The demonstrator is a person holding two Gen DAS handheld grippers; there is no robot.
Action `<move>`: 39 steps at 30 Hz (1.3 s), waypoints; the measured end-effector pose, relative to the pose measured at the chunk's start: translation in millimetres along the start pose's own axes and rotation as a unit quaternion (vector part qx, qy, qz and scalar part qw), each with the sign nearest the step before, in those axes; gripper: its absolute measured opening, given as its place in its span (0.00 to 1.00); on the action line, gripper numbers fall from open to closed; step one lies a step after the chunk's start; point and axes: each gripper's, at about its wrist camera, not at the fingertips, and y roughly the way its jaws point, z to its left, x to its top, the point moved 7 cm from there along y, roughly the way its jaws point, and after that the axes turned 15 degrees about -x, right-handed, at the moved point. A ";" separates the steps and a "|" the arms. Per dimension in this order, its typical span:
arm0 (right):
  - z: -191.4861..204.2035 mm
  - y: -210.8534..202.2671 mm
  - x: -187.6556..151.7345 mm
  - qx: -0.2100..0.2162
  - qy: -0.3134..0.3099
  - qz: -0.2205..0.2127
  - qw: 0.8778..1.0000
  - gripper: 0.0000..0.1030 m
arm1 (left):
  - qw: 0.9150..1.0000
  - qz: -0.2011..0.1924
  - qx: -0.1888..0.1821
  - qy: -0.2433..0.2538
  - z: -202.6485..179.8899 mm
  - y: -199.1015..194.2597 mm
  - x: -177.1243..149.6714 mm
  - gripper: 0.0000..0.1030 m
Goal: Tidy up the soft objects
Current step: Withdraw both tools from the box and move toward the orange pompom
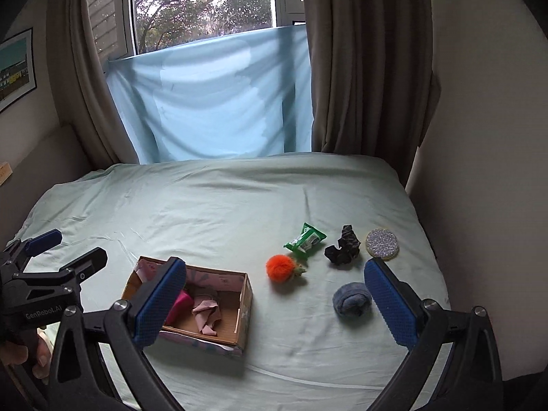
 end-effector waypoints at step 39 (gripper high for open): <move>-128.4 353.2 -28.8 0.055 0.020 0.106 0.993 1.00 | 0.992 0.068 0.093 -0.055 -129.1 381.5 -60.1 0.99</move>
